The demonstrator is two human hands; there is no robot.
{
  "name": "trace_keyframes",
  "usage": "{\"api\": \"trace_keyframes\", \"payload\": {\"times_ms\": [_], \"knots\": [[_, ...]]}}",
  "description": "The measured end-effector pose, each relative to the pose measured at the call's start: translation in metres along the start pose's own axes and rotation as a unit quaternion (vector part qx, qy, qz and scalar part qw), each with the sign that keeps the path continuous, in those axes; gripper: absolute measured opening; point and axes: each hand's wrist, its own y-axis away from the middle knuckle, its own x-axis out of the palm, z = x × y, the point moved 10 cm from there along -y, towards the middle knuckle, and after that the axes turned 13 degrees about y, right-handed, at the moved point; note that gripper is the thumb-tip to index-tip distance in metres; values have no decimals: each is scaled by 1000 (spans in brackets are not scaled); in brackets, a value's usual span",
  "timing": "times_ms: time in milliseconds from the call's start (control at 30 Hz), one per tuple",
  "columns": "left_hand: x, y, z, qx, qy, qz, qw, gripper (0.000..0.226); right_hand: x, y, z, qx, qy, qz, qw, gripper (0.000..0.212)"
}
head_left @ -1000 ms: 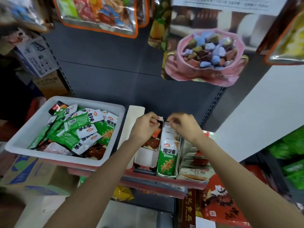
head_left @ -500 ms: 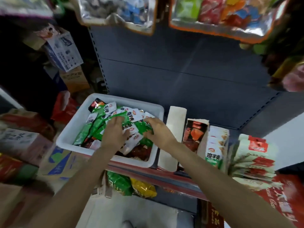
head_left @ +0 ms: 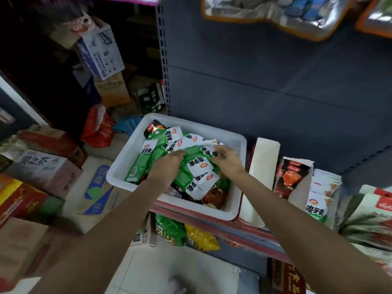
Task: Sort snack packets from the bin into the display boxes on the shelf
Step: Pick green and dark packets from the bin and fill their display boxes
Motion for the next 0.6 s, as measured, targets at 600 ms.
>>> {"api": "trace_keyframes", "payload": {"times_ms": [600], "knots": [[64,-2,-172,68,339,48,937,15,-198,78,-67,-117,-27,-151,981,17]]}}
